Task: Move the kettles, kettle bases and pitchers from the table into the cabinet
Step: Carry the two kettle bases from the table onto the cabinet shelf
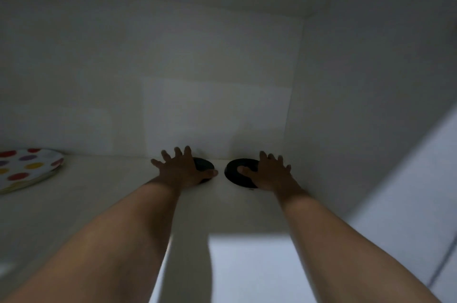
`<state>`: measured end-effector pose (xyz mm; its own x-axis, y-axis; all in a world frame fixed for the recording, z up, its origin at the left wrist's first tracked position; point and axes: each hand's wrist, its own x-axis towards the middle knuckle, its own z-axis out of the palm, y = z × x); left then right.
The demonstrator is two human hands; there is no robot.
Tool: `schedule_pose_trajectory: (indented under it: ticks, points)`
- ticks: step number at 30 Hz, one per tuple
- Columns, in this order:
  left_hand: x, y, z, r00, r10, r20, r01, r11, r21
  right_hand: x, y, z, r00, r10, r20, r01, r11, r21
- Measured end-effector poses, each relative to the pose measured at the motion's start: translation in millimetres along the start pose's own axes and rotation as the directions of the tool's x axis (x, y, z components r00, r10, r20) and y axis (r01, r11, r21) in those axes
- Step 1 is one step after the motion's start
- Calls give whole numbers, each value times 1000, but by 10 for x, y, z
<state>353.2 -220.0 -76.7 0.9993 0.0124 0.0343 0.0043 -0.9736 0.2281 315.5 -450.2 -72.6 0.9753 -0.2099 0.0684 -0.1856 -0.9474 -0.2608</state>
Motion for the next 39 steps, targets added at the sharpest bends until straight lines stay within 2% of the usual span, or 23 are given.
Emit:
schedule_pose_trajectory:
  ticks: [4, 11, 18, 24, 30, 32, 36, 39]
  points:
    - [-456, -30, -287, 994, 86, -64, -84, 996, 41, -455, -98, -332, 998, -21, -55, 20, 999, -29]
    - [-1191, -41, -699, 979, 182, -91, -178, 983, 54, -1247, -289, -858, 993, -30, -111, 22, 997, -73]
    - [-1919, -122, -1071, 970, 208, -126, -199, 977, 82, -2009, -517, -1137, 986, -69, -154, 57, 995, -79]
    - [-2700, -349, -1316, 954, 190, -230, -172, 980, 95, -2658, -708, -1331, 975, -144, -169, 130, 987, -90]
    - [-3794, -986, -1415, 961, 77, -265, -66, 997, 48, -3564, -1083, -1288, 940, -311, -139, 301, 949, -88]
    - [-3900, -1106, -1468, 954, 78, -289, -60, 996, 69, -3661, -1165, -1298, 933, -325, -152, 319, 946, -61]
    - [-4698, -1726, -1540, 942, -57, -330, 91, 992, 88, -4241, -1629, -1180, 885, -449, -121, 447, 893, -48]
    - [-5261, -2271, -1633, 921, -165, -354, 212, 972, 98, -4657, -2164, -1033, 822, -562, -90, 562, 827, -19]
